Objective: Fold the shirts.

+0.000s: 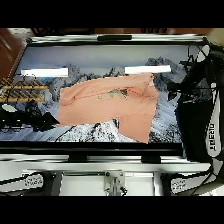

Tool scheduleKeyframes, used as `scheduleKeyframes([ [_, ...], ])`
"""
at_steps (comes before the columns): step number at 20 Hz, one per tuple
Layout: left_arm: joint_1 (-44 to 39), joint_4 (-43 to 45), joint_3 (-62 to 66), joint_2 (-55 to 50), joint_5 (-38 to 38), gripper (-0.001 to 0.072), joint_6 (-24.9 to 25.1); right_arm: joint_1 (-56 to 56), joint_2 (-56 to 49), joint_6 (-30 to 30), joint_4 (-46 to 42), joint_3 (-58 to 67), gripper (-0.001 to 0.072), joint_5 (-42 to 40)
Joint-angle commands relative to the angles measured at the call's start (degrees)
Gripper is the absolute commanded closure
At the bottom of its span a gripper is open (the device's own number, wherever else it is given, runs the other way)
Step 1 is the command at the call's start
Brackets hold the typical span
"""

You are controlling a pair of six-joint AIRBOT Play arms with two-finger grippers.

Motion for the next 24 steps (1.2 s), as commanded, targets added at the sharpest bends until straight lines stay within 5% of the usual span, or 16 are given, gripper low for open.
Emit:
scheduleKeyframes([
  [1, -2.67, -1.22, -0.50, -0.04, 4.00, 0.0359, -0.37, -0.04, 0.04, 0.07, -1.33, -0.02, 0.0204, 0.44],
  [4, -4.90, -1.42, -0.48, -0.02, 4.85, 0.0673, -0.39, -0.11, 0.07, -0.13, -2.36, -0.87, 0.0203, 0.42],
  [7, -4.74, -1.20, -0.48, 0.92, 3.69, 0.0675, -0.37, -2.38, 0.66, 0.13, -1.33, -10.14, 0.0203, 0.35],
  [10, -4.44, -0.96, -0.48, 4.17, 2.69, 0.0675, 1.09, -4.04, 3.19, 0.42, 11.63, -21.94, 0.0205, -11.21],
  [13, -4.39, -0.94, -0.48, 8.17, 2.93, 0.0675, 1.77, -2.86, 3.37, 2.25, 12.94, -28.63, 0.0207, -20.28],
  [15, -4.52, -0.96, -0.48, 9.18, 2.14, 0.0675, 3.37, -2.43, 3.37, 1.31, 17.25, -31.69, 0.0330, -27.28],
  [18, -4.50, -0.74, -0.48, 9.27, -0.70, 0.0675, 4.37, -2.67, 3.32, 1.22, 18.14, -33.38, 0.0248, -31.98],
  [24, -4.50, -0.76, -0.46, 9.33, -0.79, 0.0676, 5.57, -2.54, -0.33, 0.52, 23.28, -33.35, 0.0249, -32.74],
])
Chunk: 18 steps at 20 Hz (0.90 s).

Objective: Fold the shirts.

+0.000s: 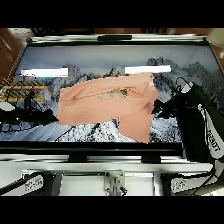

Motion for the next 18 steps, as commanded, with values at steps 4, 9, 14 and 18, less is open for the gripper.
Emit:
scheduleKeyframes([
  [4, 0.00, 0.00, 0.24, 0.13, -0.50, 0.0676, 0.66, 1.25, -3.04, -0.15, 3.61, -0.42, 0.0290, -4.66],
  [9, 0.00, 0.02, 3.43, 0.13, -0.50, 0.0676, 1.22, 1.99, -2.51, 0.17, 2.56, -0.39, 0.0653, -5.31],
  [14, -0.02, -0.02, 16.98, 5.35, -3.87, 0.0679, 2.78, 1.99, 7.96, -7.98, 3.67, 6.21, 0.0654, -1.29],
  [18, 0.00, -0.24, 42.58, 17.75, 2.69, 0.0676, 3.58, 3.74, 25.92, -13.90, 3.82, 25.05, 0.0654, -4.26],
])
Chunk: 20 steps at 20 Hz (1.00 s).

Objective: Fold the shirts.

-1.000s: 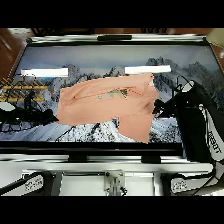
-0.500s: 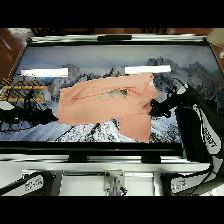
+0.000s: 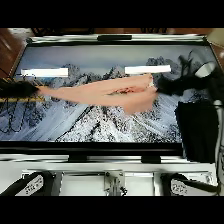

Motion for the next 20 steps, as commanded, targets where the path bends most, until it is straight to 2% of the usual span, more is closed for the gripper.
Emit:
scheduleKeyframes([
  [1, 0.00, -0.17, 21.46, 10.05, 8.61, 0.0676, 0.68, 1.86, 15.65, -7.08, 0.17, 15.21, 0.0654, -5.99],
  [4, 0.00, -0.15, 33.11, 18.16, 15.54, 0.0677, -5.79, 2.54, 31.39, -7.21, 0.17, 19.23, 0.0654, -21.94],
  [6, 0.00, -0.15, 34.53, 23.50, 15.80, 0.0677, -8.20, 2.47, 39.36, -7.13, -1.46, 19.23, 0.0654, -23.12],
  [9, 0.00, 0.09, 34.53, 29.00, 10.27, 0.0676, -9.42, 2.47, 45.99, -4.94, -3.10, 19.23, 0.0653, -14.93],
  [12, 0.00, 4.00, 34.49, 29.27, 4.07, 0.0677, -12.83, 2.47, 46.66, -1.40, -7.72, 19.17, 0.0653, -2.69],
  [17, 0.00, 9.92, 24.85, 28.68, -5.35, 0.0676, -12.79, 2.47, 40.17, 0.57, -16.39, 19.17, 0.0654, 11.69],
  [20, 0.00, 11.10, 11.41, 28.41, -5.33, 0.0675, -12.79, 2.49, 31.69, 3.72, -14.60, 16.52, 0.0653, 19.56],
])
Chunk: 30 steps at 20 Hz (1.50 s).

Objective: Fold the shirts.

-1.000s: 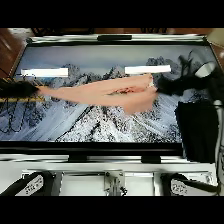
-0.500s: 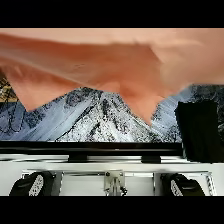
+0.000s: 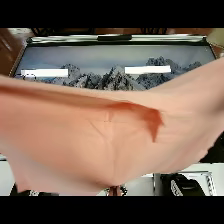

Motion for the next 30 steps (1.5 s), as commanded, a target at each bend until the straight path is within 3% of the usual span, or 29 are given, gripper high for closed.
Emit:
scheduleKeyframes([
  [1, 0.00, 2.23, -15.21, -0.66, -1.62, 0.0675, -0.33, 0.07, -8.50, 3.15, 0.70, -4.87, 0.0653, 9.01],
  [3, -0.02, 2.19, -25.20, -3.17, 1.25, 0.0676, -0.33, 0.07, -14.53, 3.13, 3.37, -13.66, 0.0654, 3.65],
  [7, -0.20, 1.27, -35.56, -16.46, 11.19, 0.0675, -0.35, 0.24, -29.40, 2.49, 7.54, -22.49, 0.0653, -15.65],
  [11, -4.02, -3.43, -33.99, -34.51, 25.05, 0.0675, -0.35, 4.24, -43.63, 2.45, 10.91, -22.49, 0.0653, -35.47],
  [15, -6.95, -6.91, -30.64, -46.21, 41.40, 0.0675, -0.37, 5.95, -49.05, 2.45, 10.91, -22.49, 0.0653, -55.89],
  [17, -7.39, -9.88, -29.44, -49.94, 46.53, 0.0674, -0.39, 5.84, -51.15, 2.40, 10.80, -22.49, 0.0653, -60.89],
  [20, -8.17, -12.76, -29.24, -54.38, 47.28, 0.0675, -0.37, 5.73, -54.36, 2.43, 10.84, -22.49, 0.0653, -57.07],
  [25, -6.73, -9.66, -29.22, -57.11, 37.20, 0.0675, -0.11, 6.05, -53.44, 2.43, 9.51, -22.49, 0.0654, -38.29],
  [28, -3.67, -8.96, -29.22, -56.59, 25.73, 0.0675, 0.37, 6.12, -48.98, 4.09, 1.84, -22.49, 0.0654, -21.57],
  [30, -1.84, -8.68, -29.38, -56.78, 15.43, 0.0675, 5.25, 6.25, -47.93, 6.95, -3.02, -22.51, 0.0654, -9.97],
])
